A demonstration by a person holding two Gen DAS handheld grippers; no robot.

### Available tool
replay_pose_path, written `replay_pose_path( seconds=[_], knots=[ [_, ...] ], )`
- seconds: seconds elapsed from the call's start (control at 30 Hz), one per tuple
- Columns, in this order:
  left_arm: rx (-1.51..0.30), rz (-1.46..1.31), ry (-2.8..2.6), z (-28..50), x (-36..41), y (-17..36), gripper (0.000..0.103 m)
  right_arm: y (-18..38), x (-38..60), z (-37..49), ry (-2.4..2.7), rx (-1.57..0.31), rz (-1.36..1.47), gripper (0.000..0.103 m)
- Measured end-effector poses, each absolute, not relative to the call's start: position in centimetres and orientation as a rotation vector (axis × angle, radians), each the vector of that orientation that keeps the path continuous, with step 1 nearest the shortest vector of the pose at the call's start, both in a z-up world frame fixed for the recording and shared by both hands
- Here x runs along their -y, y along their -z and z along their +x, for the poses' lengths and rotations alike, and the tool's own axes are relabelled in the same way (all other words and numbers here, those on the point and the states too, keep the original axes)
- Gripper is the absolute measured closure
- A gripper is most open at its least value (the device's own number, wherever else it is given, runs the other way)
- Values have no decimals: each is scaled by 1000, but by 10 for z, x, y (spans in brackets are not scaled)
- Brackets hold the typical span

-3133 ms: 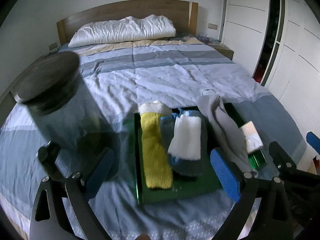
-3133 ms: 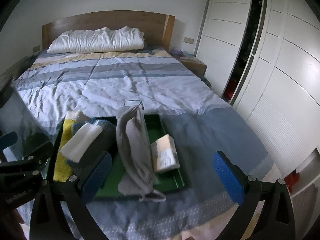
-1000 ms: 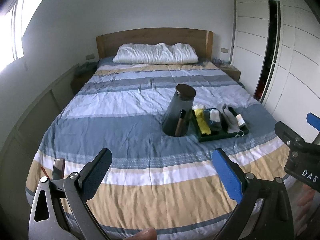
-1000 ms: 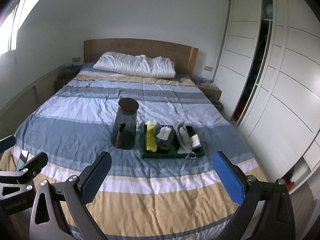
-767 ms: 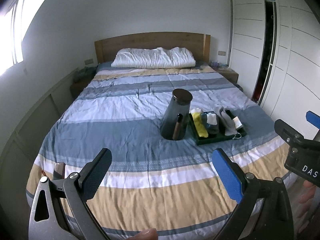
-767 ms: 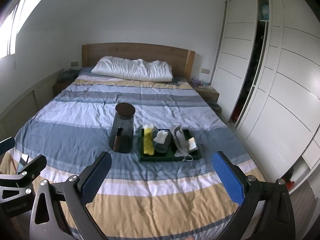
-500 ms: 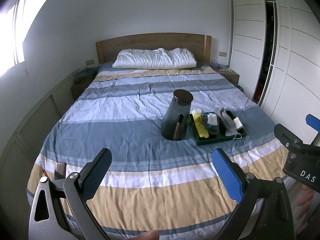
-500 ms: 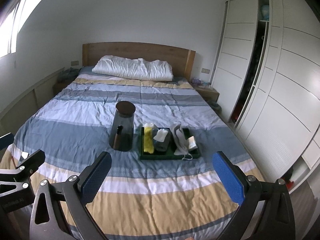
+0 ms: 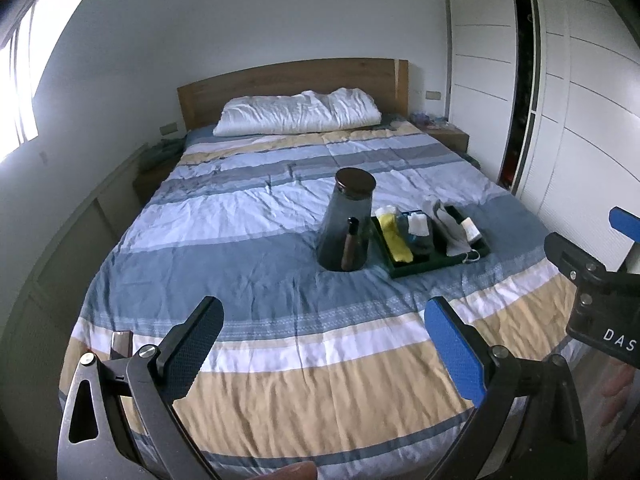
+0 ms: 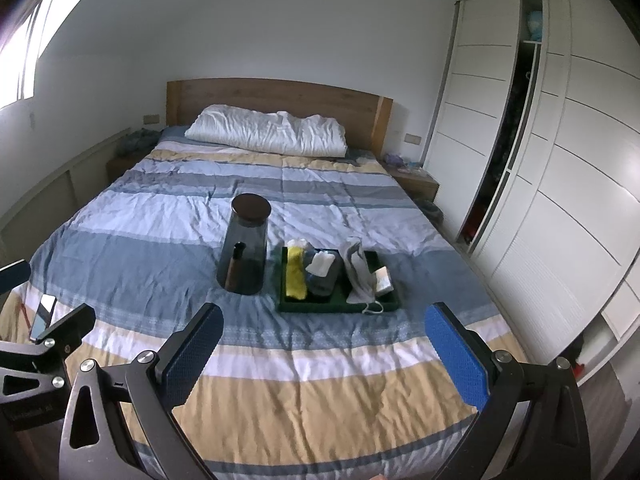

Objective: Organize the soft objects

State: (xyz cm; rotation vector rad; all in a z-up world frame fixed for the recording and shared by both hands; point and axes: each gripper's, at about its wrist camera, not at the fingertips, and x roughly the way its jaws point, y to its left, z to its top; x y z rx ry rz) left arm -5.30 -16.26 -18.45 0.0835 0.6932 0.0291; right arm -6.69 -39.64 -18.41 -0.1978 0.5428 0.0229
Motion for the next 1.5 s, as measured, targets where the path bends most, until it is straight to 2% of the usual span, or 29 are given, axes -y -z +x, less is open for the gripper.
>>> replay_pose_path(
  seconds=[1.5],
  knots=[
    [-677, 100, -21, -44, 175, 177, 4, 189, 394, -62, -29, -542, -207, 0]
  ],
)
